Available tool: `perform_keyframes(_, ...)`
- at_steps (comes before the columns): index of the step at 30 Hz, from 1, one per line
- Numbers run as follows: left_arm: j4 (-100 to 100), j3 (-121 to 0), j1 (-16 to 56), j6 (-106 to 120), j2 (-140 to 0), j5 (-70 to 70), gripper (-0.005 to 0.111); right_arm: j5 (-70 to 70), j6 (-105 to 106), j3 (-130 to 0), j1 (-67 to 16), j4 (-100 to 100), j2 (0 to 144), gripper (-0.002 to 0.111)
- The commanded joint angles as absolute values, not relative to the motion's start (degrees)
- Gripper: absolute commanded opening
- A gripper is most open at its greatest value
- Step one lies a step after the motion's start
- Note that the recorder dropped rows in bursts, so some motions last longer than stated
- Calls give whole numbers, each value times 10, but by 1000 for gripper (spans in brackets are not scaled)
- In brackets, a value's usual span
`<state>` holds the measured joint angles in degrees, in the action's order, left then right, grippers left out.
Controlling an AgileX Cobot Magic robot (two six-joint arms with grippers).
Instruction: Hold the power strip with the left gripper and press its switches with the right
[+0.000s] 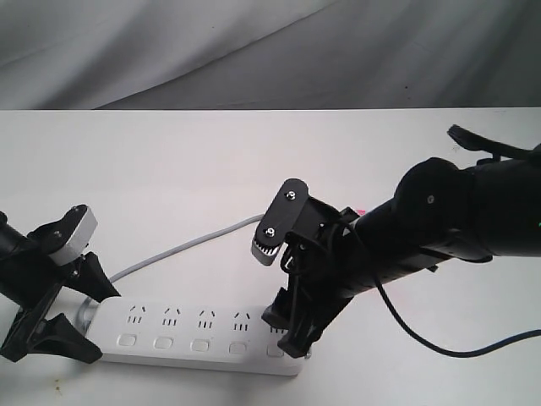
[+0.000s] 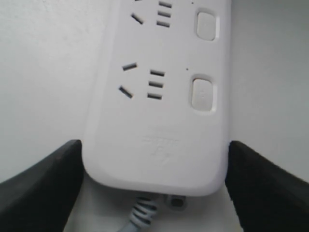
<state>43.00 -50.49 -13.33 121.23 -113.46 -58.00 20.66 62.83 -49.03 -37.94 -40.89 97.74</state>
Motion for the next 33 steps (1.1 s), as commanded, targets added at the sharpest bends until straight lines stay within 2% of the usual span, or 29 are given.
perform_keyframes(1, 383, -495, -130, 1200, -1143, -541, 64, 208, 650, -485, -384, -436, 1007, 64)
perform_keyframes(13, 383, -495, -130, 1200, -1143, -541, 64, 210, 660, -485, -389, -441, 1014, 64)
perform_keyframes(23, 383, -495, -130, 1200, -1143, -541, 64, 202, 660, -507, -389, -432, 965, 64)
perform_keyframes(33, 383, -495, -130, 1200, -1143, -541, 64, 198, 660, -475, -389, -454, 1057, 64)
